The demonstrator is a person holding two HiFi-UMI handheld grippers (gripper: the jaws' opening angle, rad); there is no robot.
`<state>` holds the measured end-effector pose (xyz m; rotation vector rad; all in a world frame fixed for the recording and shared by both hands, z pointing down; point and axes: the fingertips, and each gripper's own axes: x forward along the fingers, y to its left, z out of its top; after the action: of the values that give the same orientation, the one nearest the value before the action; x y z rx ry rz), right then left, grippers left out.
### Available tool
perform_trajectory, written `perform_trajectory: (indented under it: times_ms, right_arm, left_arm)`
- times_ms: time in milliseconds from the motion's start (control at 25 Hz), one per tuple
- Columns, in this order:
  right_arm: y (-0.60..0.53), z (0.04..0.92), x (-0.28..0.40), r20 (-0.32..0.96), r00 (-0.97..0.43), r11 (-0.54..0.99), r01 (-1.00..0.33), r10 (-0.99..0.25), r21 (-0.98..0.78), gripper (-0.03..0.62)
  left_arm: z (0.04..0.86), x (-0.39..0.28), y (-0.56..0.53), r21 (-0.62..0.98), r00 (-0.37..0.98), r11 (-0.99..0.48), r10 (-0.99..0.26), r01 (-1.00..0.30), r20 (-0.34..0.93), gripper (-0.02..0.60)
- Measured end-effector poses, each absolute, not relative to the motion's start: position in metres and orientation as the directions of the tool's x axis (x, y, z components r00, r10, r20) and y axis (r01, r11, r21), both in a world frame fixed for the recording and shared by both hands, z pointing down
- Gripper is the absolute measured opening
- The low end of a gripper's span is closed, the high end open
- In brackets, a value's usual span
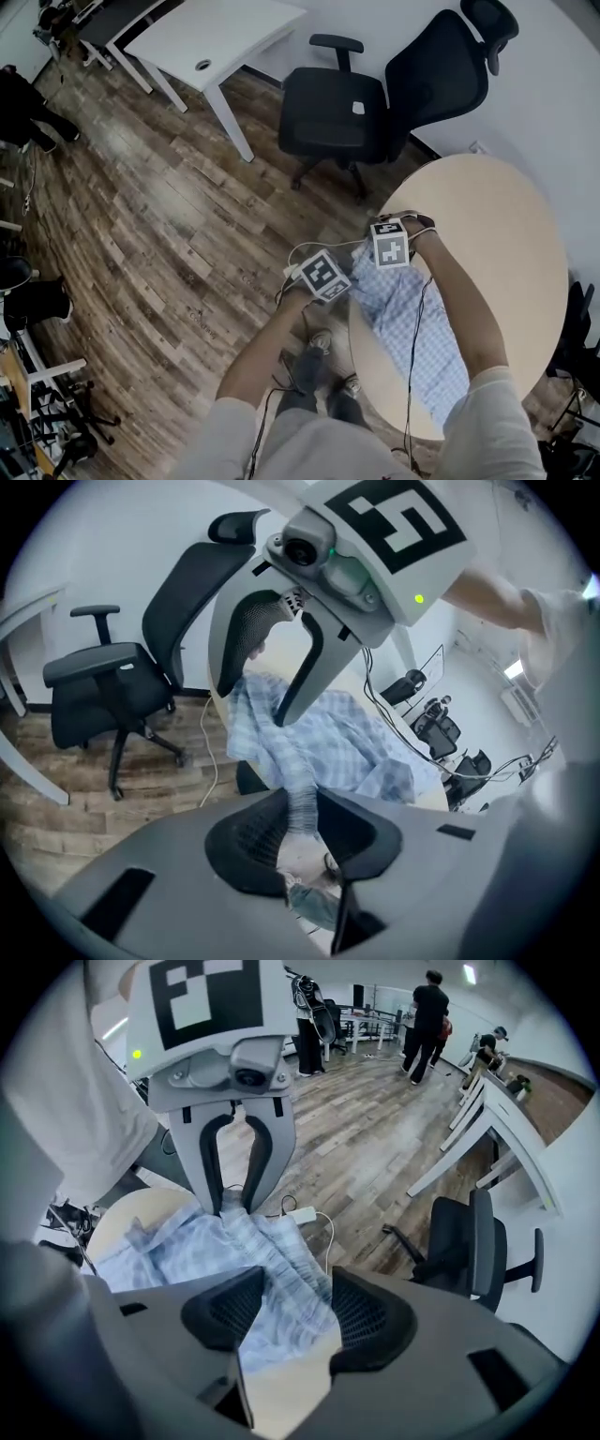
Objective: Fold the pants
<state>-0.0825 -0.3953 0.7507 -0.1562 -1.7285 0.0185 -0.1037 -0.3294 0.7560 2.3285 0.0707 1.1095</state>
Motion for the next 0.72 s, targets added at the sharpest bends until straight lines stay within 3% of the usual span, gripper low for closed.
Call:
perform_trajectory:
  times_ms: [480,720]
  right_arm:
    - [-0.412,0.722,-0.051,0.989,-0.145,0.997,0.078,0.035,-0.024,0.241]
    - [-0.415,0.724,-0.046,0.992,-0.108,0.996,0.076,0.057,-0.049,0.242]
  left_arm:
    - [0.693,-0.086,-0.364,0.286,0.651,-0.955,0.171,-0.074,0.74,0.109]
    - [0.735,-0.088,-0.383,0.346,0.58,-0.927,0.203,-0.146,0.789,0.11]
